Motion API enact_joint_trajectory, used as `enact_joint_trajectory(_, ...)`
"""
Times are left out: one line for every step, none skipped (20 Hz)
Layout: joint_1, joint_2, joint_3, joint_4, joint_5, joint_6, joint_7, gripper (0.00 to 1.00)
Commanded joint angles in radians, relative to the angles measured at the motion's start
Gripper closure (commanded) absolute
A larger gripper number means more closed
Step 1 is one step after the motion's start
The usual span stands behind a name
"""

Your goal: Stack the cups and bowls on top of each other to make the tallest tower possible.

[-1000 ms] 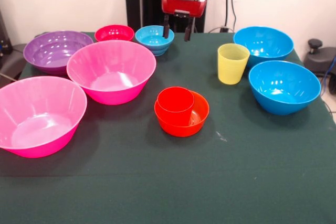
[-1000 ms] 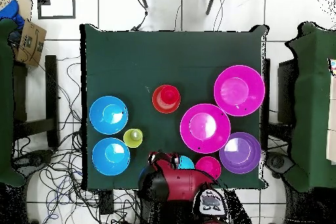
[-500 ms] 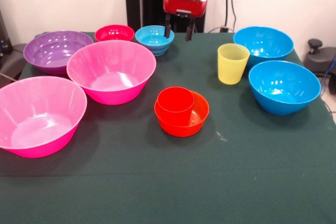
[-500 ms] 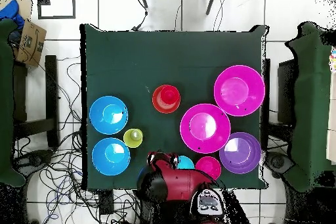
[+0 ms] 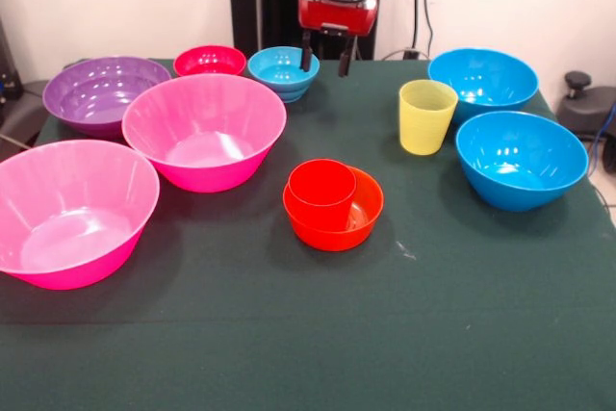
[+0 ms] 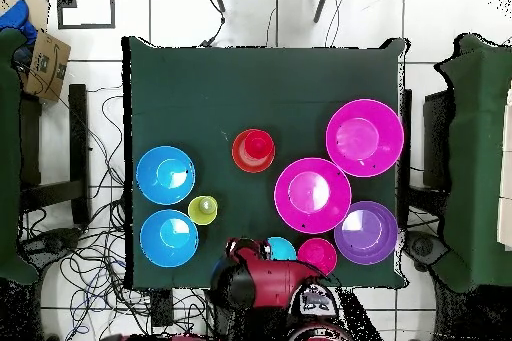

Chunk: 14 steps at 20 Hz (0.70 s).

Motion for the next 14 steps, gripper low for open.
enact_joint_trajectory(0.005, 0.104, 0.012, -0.036, -0.038, -0.041, 0.113, 0.00)
enact_joint_trajectory(0.007, 0.106, 0.009, -0.037, -0.037, -0.042, 0.114, 0.00)
enact_joint_trajectory(0.007, 0.116, 0.007, -0.042, -0.035, -0.043, 0.114, 0.00)
enact_joint_trajectory(0.009, 0.120, 0.006, -0.045, -0.033, -0.043, 0.115, 0.00)
enact_joint_trajectory(0.010, 0.124, 0.005, -0.047, -0.030, -0.042, 0.117, 0.00)
enact_joint_trajectory(0.012, 0.128, 0.005, -0.049, -0.028, -0.044, 0.119, 0.00)
enact_joint_trajectory(0.010, 0.143, 0.004, -0.055, -0.027, -0.054, 0.121, 0.00)
enact_joint_trajectory(0.011, 0.150, 0.004, -0.057, -0.024, -0.058, 0.124, 0.00)
enact_joint_trajectory(0.002, 0.167, 0.009, -0.063, -0.027, -0.067, 0.124, 0.00)
enact_joint_trajectory(0.003, 0.172, 0.010, -0.065, -0.026, -0.069, 0.125, 0.00)
enact_joint_trajectory(0.000, 0.175, 0.007, -0.068, -0.028, -0.071, 0.123, 0.00)
enact_joint_trajectory(0.001, 0.176, 0.006, -0.068, -0.027, -0.073, 0.123, 0.00)
enact_joint_trajectory(-0.001, 0.176, 0.005, -0.065, -0.030, -0.078, 0.123, 0.00)
enact_joint_trajectory(-0.001, 0.177, 0.006, -0.064, -0.030, -0.081, 0.124, 0.00)
